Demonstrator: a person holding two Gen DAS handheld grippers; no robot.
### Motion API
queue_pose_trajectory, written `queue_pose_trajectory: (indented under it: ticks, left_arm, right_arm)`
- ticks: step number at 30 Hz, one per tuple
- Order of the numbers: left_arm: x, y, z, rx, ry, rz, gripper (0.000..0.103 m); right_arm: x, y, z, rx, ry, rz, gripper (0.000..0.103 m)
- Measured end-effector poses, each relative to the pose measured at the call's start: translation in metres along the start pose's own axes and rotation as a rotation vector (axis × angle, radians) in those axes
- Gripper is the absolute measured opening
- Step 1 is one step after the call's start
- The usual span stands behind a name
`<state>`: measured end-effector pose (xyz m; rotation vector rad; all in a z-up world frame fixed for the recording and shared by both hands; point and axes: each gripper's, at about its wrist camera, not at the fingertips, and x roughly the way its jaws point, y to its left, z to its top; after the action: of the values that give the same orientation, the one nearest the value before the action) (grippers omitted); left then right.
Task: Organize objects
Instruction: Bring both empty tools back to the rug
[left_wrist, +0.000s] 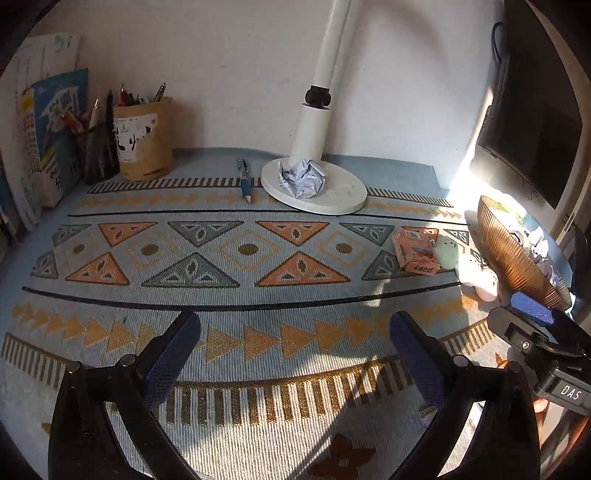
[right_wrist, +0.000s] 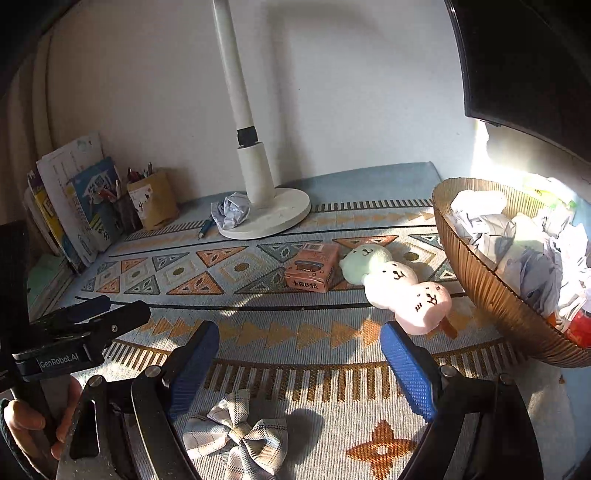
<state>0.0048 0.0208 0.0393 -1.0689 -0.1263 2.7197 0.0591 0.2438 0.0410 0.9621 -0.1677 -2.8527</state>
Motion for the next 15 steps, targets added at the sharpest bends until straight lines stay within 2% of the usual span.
queue_pose_trajectory:
  ticks: [4,7,10,15]
  left_arm:
    - [-0.002,0.006,-0.003,-0.038,-0.009,0.026,0.102]
    - [0.006,0.008,-0.004,-0.045,0.051,0.016,0.102]
    - [0.007,0.009,-0.005,-0.056,0.055,0.017,0.102]
    - [0.008,0.010,-0.005,-0.063,0.065,0.000,0.102]
  right_arm:
    - [0.006,-0.004,-0.001,0.020,0.012,-0.041,0.096]
    - [0.009,-0.002,-0.003,0.009,0.029,-0.106,0.103]
    - [0.014,0.003,-0.003,-0.023,0.049,-0.154,0.103]
    - [0.014,0.007,-0.004,-0.047,0.049,-0.170,0.103]
